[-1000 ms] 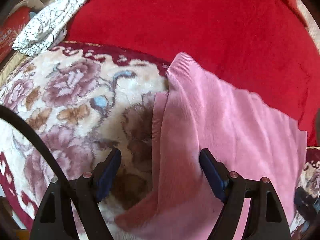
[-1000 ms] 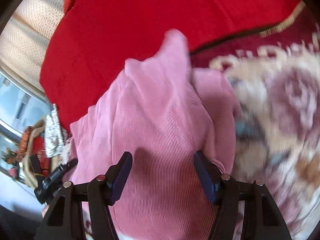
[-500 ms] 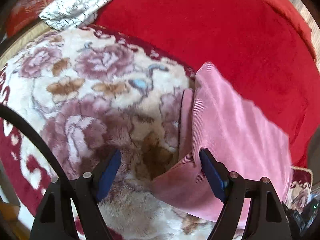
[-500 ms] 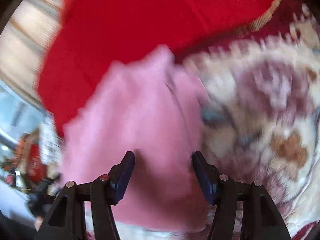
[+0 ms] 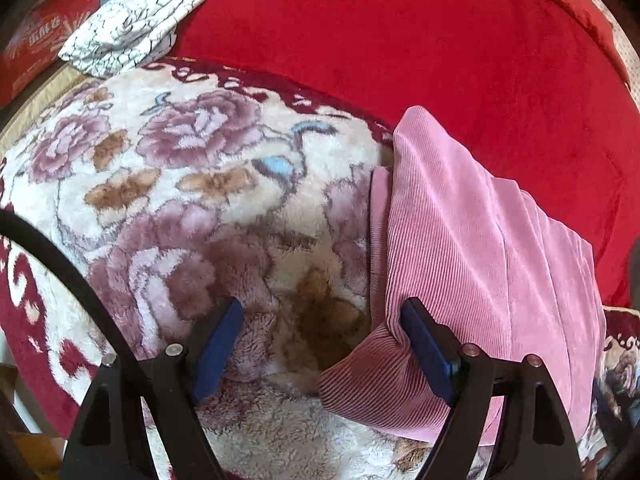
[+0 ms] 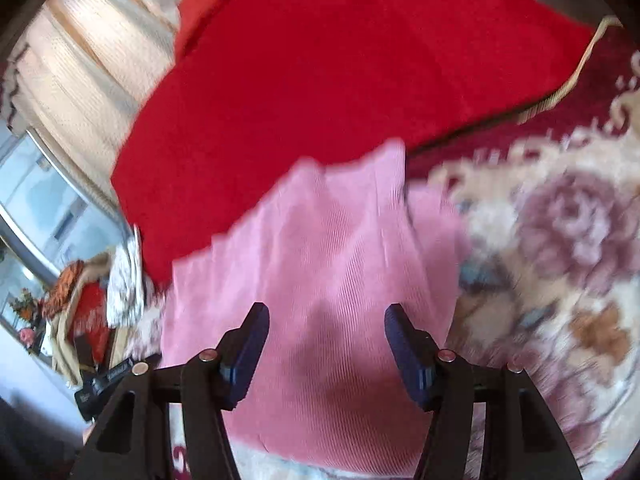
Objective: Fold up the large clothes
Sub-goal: 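Lower the folded jacket onto the blanket and open both tools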
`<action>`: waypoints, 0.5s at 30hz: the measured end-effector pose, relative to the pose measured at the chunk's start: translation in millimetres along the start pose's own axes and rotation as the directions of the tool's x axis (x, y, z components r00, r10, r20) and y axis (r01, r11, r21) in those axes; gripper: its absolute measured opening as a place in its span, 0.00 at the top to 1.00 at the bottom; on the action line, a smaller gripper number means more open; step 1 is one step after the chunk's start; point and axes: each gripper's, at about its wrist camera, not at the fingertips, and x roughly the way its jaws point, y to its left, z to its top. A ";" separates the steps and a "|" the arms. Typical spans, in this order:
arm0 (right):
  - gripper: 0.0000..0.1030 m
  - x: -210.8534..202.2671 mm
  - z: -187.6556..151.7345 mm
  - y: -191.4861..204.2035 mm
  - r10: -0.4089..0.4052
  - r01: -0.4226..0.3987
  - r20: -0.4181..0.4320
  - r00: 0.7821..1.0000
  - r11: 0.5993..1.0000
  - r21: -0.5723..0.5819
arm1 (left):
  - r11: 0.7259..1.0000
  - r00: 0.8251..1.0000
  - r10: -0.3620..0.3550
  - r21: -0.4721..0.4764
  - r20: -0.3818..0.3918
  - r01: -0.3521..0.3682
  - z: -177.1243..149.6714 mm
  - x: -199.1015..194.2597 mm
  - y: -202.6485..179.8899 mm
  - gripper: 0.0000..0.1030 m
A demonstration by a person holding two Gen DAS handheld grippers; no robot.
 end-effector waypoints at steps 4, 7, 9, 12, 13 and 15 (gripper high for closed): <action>0.44 11.0 -4.5 -4.7 -0.025 0.025 -0.045 0.999 1.000 0.008 | 0.997 0.998 -0.060 -0.036 0.033 0.061 -0.1 -15.6 5.3 0.19; 0.43 -6.7 -3.0 -2.2 0.017 -0.017 0.021 1.000 1.000 0.020 | 0.995 0.994 -0.084 -0.045 0.064 0.087 0.2 -26.5 10.6 0.19; 0.43 -15.9 -1.8 1.7 0.049 -0.049 0.063 0.997 0.999 0.000 | 0.992 0.993 -0.102 -0.064 0.058 0.106 -5.1 -30.9 16.5 0.19; 0.43 -23.7 -3.8 16.7 0.088 -0.082 0.091 0.992 0.995 -0.058 | 0.969 0.980 -0.200 -0.148 -0.009 0.196 -20.9 -30.5 24.1 0.19; 0.43 -20.5 -5.0 23.4 0.087 -0.081 0.085 0.993 0.994 -0.073 | 0.951 0.966 -0.257 -0.184 -0.029 0.248 -29.2 -29.0 26.1 0.19; 0.45 -10.1 -9.5 33.4 0.088 -0.084 0.048 0.995 0.992 -0.093 | 0.928 0.946 -0.318 -0.221 -0.057 0.299 -40.3 -25.6 25.3 0.19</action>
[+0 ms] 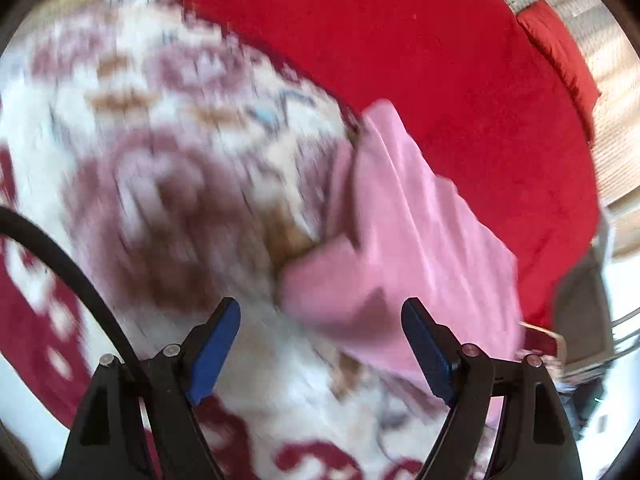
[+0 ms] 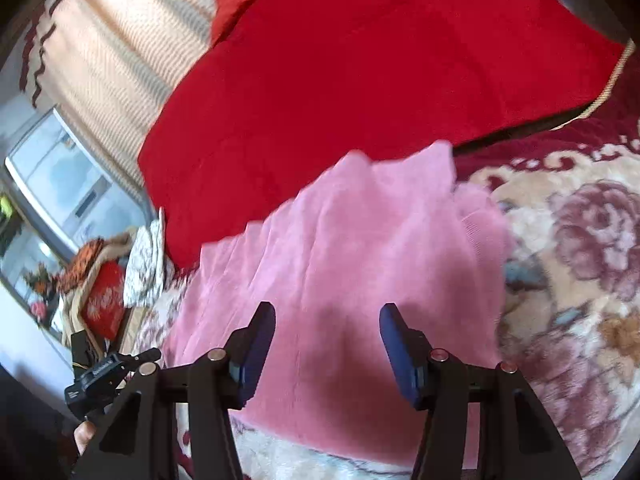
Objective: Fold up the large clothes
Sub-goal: 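Lower the folded jacket onto the blanket and open both tools, then grasp the pink jacket bundle edge with the left tool and lift it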
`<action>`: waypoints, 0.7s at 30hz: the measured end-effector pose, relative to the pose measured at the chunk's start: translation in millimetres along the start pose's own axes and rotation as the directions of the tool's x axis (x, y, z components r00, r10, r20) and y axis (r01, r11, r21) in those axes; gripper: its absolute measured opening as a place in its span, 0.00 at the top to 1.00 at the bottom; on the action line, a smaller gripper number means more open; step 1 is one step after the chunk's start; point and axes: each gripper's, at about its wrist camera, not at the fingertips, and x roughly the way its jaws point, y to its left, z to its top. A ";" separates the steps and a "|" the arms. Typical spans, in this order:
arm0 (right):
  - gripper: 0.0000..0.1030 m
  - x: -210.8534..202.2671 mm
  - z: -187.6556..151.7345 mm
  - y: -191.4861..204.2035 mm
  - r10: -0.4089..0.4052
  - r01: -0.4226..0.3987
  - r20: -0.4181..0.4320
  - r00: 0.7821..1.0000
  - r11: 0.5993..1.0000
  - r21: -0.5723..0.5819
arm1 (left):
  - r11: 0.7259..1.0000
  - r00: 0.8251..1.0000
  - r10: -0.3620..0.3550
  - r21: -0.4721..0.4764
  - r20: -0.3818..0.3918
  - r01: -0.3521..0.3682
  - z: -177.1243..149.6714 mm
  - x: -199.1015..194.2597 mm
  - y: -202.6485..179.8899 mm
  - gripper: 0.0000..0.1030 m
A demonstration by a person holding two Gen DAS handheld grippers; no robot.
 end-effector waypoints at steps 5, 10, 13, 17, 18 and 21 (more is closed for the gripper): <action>0.44 32.5 -15.1 7.8 -0.077 0.073 -0.096 0.992 0.997 -0.035 | 0.994 0.997 -0.071 -0.086 -0.031 0.068 -20.9 20.1 1.2 0.18; 0.46 35.7 -18.3 6.2 -0.073 0.070 -0.094 0.993 0.997 -0.036 | 0.981 0.992 -0.099 -0.158 0.074 0.109 -5.4 27.5 2.7 0.18; 0.49 36.1 -18.1 -0.3 -0.057 0.055 -0.100 0.993 0.998 -0.022 | 0.986 0.990 -0.082 -0.138 0.116 0.098 0.6 36.7 -8.0 0.18; 0.50 35.0 -19.1 -3.5 -0.046 0.044 -0.105 0.993 0.999 -0.027 | 0.993 0.979 -0.077 -0.076 0.187 0.092 4.6 43.6 -21.8 0.50; 0.50 34.6 -19.5 -4.7 -0.043 0.040 -0.103 0.994 0.999 -0.029 | 0.994 0.979 -0.073 -0.060 0.190 0.086 5.3 46.4 -24.5 0.51; 0.51 33.2 -20.6 -6.4 -0.029 0.027 -0.103 0.994 0.999 -0.028 | 0.994 0.975 -0.079 -0.061 0.207 0.093 7.7 51.8 -26.9 0.47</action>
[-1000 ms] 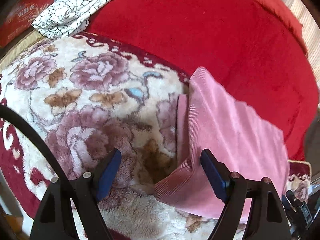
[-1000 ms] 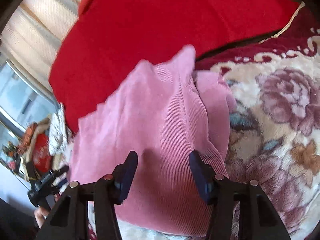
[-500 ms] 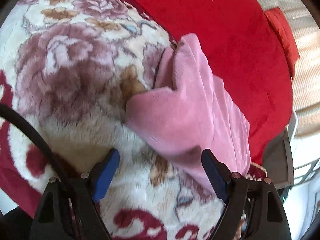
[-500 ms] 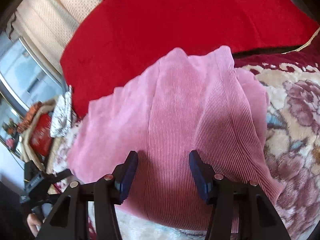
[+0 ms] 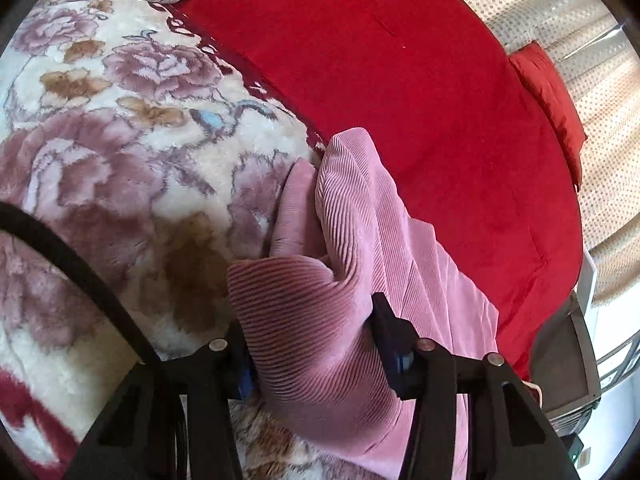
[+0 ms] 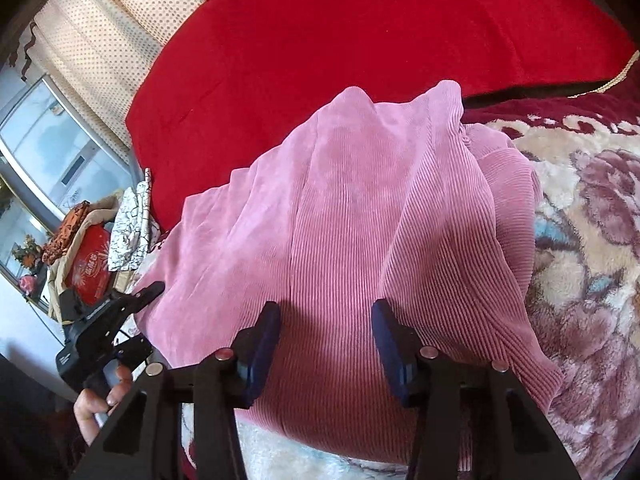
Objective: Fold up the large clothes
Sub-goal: 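Grasp the pink jacket bundle edge with the left tool and lift it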
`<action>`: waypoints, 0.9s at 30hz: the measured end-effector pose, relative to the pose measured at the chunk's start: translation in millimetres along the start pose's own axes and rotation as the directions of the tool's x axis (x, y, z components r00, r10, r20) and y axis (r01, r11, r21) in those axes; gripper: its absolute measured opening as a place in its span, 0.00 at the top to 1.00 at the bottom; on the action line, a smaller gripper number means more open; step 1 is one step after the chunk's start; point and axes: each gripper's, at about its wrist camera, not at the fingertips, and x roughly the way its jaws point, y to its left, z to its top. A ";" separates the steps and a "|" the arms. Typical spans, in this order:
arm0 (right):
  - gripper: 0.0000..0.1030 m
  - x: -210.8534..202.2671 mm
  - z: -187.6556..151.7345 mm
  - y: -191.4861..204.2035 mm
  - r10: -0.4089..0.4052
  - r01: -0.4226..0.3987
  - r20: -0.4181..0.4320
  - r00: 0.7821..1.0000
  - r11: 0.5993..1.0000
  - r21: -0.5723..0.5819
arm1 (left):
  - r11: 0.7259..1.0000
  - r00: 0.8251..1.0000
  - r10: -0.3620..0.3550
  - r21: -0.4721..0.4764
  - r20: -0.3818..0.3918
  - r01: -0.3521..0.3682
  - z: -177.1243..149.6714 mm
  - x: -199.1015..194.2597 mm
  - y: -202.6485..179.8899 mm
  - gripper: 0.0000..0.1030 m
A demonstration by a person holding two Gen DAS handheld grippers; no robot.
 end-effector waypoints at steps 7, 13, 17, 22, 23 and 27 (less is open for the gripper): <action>0.51 -0.3 -0.9 -3.4 0.025 -0.025 -0.002 1.000 1.000 0.007 | 0.999 0.998 -0.035 -0.040 -0.042 0.034 8.2 21.7 -0.2 0.27; 0.51 -4.6 -3.4 -7.0 0.035 -0.035 -0.002 0.999 0.999 0.002 | 0.999 0.999 -0.040 0.034 -0.013 0.041 16.0 27.3 -15.1 0.67; 0.51 -6.8 -5.2 -10.2 0.051 -0.051 -0.002 0.999 0.999 0.011 | 0.962 0.998 -0.005 0.274 0.059 -0.011 8.7 18.7 -59.3 0.72; 0.54 -10.2 -2.3 -23.5 0.102 -0.100 -0.019 0.995 0.993 0.064 | 0.821 0.990 -0.021 0.568 0.141 -0.064 -22.9 -1.7 -116.6 0.73; 0.54 -12.0 -0.2 -29.7 0.127 -0.124 -0.023 0.992 0.988 0.096 | 0.756 0.988 -0.039 0.650 0.153 -0.071 -38.5 -4.9 -133.8 0.74; 0.53 -25.9 11.8 -55.8 0.212 -0.209 0.010 0.977 0.954 0.214 | 0.545 0.989 -0.061 0.835 0.133 -0.079 -94.9 -0.9 -171.0 0.74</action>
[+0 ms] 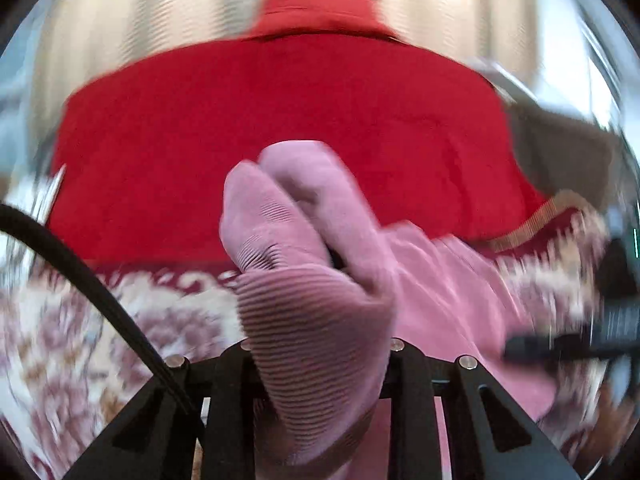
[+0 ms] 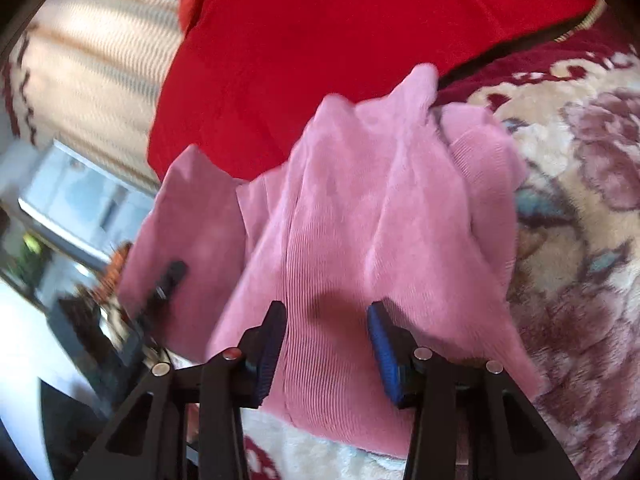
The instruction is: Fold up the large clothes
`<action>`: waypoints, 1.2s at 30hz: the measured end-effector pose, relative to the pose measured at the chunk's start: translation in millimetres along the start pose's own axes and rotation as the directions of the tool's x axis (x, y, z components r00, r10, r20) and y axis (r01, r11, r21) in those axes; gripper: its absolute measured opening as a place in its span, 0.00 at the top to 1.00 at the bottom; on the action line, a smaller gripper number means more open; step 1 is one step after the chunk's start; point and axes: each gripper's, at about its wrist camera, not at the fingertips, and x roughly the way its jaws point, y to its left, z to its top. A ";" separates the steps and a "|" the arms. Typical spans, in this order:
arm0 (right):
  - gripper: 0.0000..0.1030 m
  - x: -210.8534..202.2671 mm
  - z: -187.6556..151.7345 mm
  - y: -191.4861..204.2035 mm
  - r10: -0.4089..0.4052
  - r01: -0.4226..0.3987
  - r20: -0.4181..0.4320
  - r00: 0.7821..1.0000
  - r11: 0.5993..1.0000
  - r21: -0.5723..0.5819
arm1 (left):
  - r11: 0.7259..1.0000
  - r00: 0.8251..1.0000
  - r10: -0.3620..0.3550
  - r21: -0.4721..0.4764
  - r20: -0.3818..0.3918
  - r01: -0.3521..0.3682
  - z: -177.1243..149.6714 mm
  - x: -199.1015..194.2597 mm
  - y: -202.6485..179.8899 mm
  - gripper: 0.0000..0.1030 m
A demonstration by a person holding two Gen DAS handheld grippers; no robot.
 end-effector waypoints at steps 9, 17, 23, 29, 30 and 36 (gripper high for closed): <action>0.14 -8.8 52.0 -7.7 0.173 -0.182 0.092 0.981 0.977 0.107 | 0.986 0.997 -0.011 0.163 -0.081 0.024 -16.4 23.9 -37.2 0.75; 0.11 77.8 72.8 24.6 0.214 -0.205 -0.105 0.971 0.974 0.096 | 0.983 0.996 -0.042 0.178 -0.073 0.055 -18.0 21.3 -30.6 0.75; 0.20 113.5 68.8 66.8 0.131 -0.141 -0.136 0.982 0.988 -0.068 | 0.980 0.996 -0.063 0.185 -0.067 0.074 -20.0 19.6 -24.6 0.74; 0.82 111.7 61.5 83.9 0.058 -0.080 -0.104 0.993 0.972 -0.222 | 0.980 0.991 -0.133 0.146 -0.034 0.137 -7.6 6.7 -19.7 0.75; 0.83 103.4 63.1 87.2 0.065 -0.082 -0.080 0.995 0.968 -0.236 | 0.978 0.987 -0.162 0.133 -0.014 0.163 -2.0 2.2 -20.1 0.75; 0.84 33.4 77.7 91.6 0.111 -0.086 0.078 0.991 0.958 -0.272 | 0.943 0.943 -0.319 0.131 0.098 0.305 26.4 -15.0 -56.2 0.75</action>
